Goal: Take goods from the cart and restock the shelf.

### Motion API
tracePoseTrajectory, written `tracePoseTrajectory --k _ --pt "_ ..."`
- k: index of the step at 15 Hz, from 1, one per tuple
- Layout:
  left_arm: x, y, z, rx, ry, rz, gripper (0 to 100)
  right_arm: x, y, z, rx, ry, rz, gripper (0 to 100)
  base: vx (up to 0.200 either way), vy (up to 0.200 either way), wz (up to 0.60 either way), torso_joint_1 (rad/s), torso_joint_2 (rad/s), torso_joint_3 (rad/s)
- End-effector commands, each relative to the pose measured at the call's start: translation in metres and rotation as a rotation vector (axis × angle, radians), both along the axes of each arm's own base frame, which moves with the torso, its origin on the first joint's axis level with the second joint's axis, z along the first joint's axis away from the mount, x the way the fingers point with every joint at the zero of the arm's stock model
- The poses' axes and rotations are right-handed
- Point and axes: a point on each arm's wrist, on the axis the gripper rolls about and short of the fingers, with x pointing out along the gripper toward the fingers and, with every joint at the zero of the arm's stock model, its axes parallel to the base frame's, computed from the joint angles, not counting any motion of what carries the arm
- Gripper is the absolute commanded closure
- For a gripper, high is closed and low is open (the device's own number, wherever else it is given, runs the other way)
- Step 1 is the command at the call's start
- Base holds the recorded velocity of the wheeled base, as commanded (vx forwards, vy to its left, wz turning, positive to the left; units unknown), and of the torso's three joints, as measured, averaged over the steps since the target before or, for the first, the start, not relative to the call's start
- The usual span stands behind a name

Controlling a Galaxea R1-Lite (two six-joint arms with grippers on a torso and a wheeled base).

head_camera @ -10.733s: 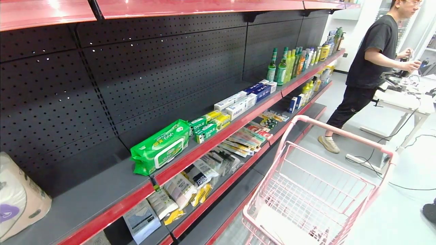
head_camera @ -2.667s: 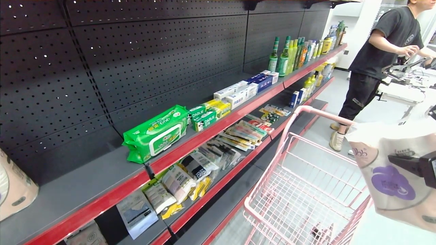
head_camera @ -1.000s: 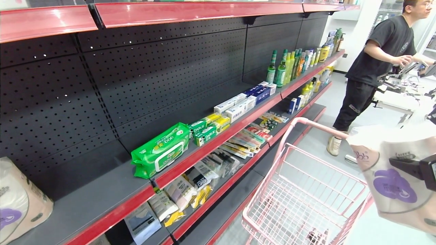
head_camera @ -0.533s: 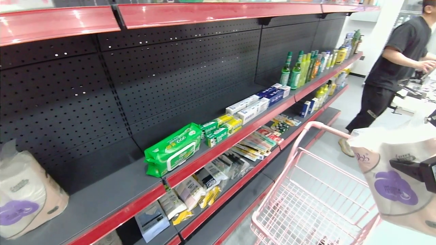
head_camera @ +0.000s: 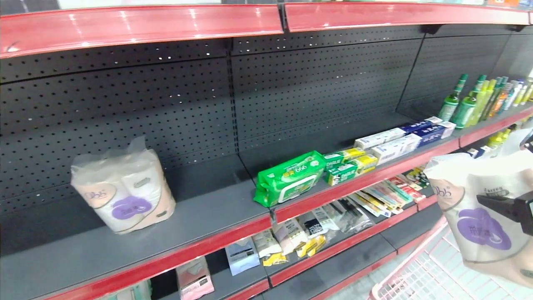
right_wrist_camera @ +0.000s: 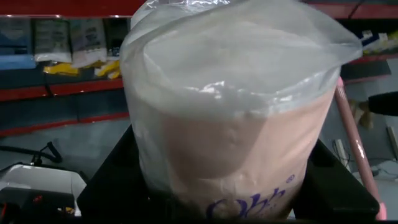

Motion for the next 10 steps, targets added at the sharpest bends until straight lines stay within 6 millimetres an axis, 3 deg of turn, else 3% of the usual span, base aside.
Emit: tracePoseTrajectory --k 1,7,10 --pt "0.000 0.000 0.000 0.000 0.001 0.000 0 -0.001 0.000 0.000 -0.005 -0.001 0.001 100 0.000 0.000 0.60 0.002 0.00 0.002" --pt "0.000 0.000 0.000 0.000 0.001 0.000 0 -0.004 -0.001 0.004 -0.011 -0.021 -0.007 100 0.000 0.000 0.60 0.000 0.00 -0.001" --pt "0.000 0.000 0.000 0.000 0.001 0.000 0 -0.017 -0.002 0.009 -0.017 -0.063 -0.015 100 0.000 0.000 0.00 0.000 0.00 0.000"
